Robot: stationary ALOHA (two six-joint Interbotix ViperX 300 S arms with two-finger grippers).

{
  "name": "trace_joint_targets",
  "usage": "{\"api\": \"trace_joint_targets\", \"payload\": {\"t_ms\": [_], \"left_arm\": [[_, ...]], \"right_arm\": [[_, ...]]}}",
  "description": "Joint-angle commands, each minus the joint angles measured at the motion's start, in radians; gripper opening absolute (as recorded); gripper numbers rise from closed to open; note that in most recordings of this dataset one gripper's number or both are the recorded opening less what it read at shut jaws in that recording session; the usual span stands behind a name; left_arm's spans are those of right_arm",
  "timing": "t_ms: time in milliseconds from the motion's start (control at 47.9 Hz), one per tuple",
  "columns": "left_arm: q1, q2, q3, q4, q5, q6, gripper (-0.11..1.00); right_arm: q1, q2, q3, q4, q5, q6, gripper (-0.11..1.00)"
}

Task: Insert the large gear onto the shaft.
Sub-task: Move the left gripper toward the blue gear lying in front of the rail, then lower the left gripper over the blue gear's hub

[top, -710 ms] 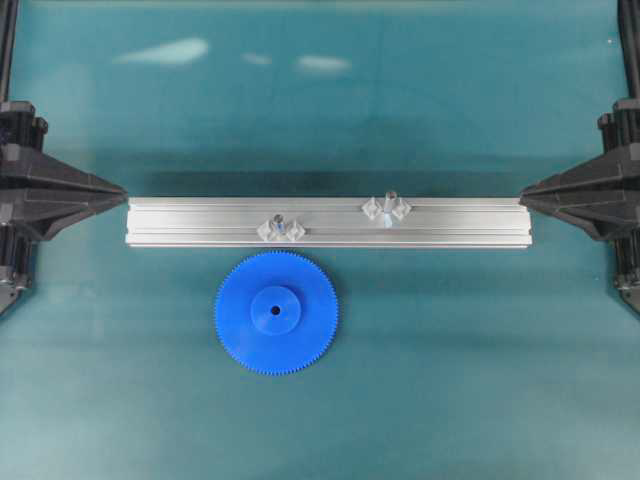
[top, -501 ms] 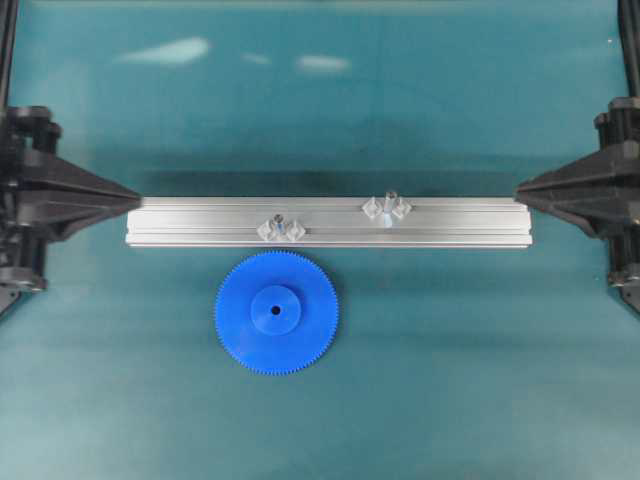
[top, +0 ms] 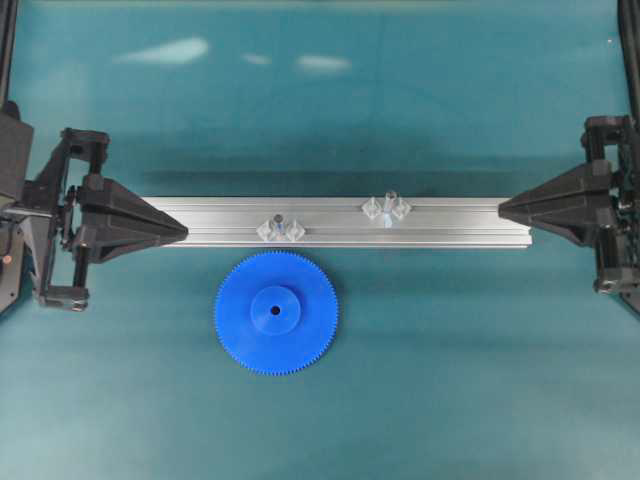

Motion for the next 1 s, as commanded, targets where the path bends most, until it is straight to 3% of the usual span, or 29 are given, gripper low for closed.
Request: {"api": "trace_joint_targets", "payload": {"t_ms": [0,564,982], "left_arm": [[-0.005,0.012,-0.032,0.003,0.009,0.000,0.03],[-0.040,0.305,-0.195,0.002,0.252,0.000,0.03],[-0.063,0.460,-0.305,0.003,0.374,0.002,0.03]], "right_arm": [[-0.002,0.002,-0.020,0.002,0.055,0.009,0.05],[-0.014,-0.005,-0.012,0.003,0.202,0.014,0.05],[-0.025,-0.011,0.017,0.002,0.218,0.049,0.05]]}}
